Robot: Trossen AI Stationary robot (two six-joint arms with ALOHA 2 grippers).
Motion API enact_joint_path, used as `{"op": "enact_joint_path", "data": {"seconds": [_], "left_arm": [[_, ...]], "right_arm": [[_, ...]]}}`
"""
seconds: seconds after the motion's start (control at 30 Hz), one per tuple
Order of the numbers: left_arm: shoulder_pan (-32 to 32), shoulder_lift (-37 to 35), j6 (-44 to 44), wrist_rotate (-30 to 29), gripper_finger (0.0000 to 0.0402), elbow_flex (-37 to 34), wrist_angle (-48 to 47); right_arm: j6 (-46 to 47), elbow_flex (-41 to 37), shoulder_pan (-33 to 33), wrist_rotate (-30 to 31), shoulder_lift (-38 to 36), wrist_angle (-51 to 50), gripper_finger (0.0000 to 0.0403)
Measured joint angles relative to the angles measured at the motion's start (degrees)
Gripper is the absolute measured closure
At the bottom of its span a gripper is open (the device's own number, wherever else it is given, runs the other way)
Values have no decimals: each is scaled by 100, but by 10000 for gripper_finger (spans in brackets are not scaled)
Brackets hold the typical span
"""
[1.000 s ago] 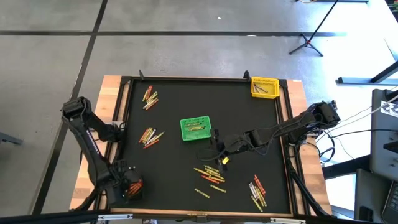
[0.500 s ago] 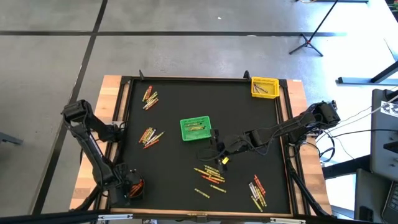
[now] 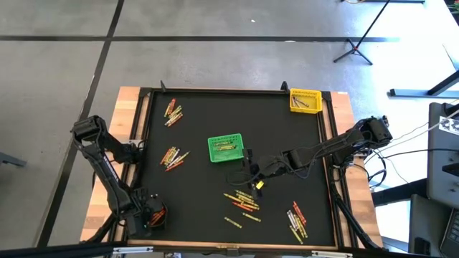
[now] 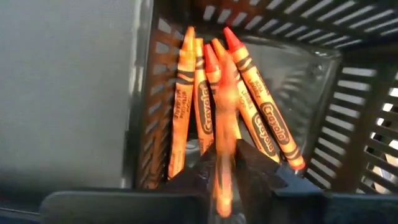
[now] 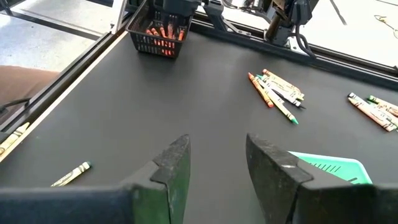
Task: Sort crayons
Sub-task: Put the orange crayon into the black bin, then put the green crayon into the green bin
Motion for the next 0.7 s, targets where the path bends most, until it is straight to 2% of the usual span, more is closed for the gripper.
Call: {"op": "enact_joint_path", "data": {"seconds": [0.1,0.23,0.33,0.53,0.7], "left_arm": [[37,0,7,75,333,0,6],[199,-87,39,701,323,0,6],[310,-228,171,748,322,39,-36],[508,-572,734,194,322,443,-123],[747,-914,1788,-976,321,780,-154]], "right_arm": [[-1,0,0,0,0,0,251],[0,0,0,0,0,1,251],[0,0,0,0,0,1,251],[0,0,0,0,0,1,251],[76,0,1,0,0,1,251]]}}
